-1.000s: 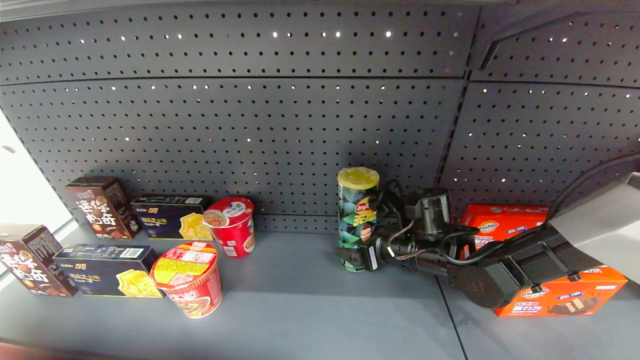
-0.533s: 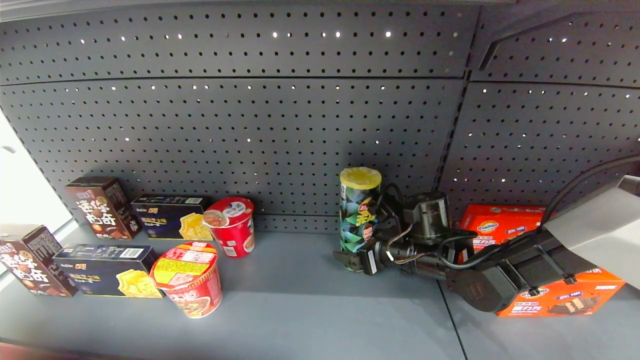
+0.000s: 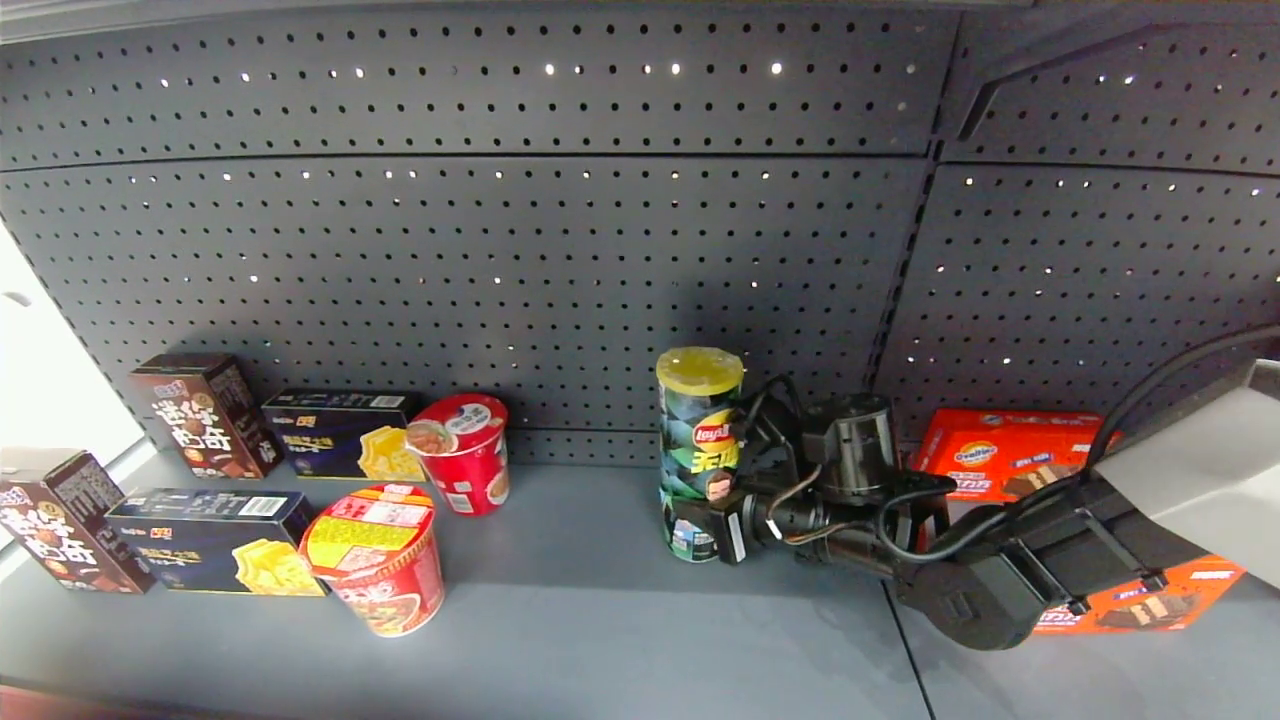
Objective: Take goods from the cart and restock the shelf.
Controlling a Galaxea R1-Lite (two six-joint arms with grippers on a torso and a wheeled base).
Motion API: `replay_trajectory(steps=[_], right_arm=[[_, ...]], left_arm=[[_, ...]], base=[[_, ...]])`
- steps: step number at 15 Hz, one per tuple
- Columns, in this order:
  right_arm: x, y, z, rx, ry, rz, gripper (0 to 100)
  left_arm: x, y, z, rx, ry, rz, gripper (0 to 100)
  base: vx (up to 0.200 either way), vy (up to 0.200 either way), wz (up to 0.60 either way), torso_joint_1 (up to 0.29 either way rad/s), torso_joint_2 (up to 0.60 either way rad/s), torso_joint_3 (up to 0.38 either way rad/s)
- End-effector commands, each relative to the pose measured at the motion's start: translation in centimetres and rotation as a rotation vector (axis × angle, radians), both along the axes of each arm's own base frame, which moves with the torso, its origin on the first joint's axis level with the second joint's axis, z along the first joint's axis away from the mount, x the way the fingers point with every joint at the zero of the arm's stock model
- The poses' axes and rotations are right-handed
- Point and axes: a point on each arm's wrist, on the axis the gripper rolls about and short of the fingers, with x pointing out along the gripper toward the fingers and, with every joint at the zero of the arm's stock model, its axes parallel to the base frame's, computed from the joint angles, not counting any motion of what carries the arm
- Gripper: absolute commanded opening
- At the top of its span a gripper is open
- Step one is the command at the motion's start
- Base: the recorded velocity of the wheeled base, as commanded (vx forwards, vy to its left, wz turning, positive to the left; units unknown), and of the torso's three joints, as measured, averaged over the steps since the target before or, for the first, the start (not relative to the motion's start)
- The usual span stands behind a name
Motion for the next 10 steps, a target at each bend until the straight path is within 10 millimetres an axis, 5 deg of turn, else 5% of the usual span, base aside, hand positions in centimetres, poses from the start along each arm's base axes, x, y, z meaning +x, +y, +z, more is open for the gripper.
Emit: replay_trajectory(steps=[1,7,10], right_arm=[[-3.0,0.2,2.0,0.026,-0.011,-0.015,0],[-9.8,-4.5,6.1,0.001,-0.035,-0.172,0],[-11.6,-2.9,6.1,0.030,-0.054,-0.216,0]], left_arm=[[0.0,0.0,0.1,0.000,-0.002,0.004,0],[0.1,0.0,0.1,0.002,-0.014,0.011,0],[0.2,0.0,-0.3,0.010,-0.001,0.015,0]], base=[[0.000,0.000,0.00,0.000,0.00,0.000],[0.000,0.000,0.00,0.000,0.00,0.000],[0.000,0.000,0.00,0.000,0.00,0.000]])
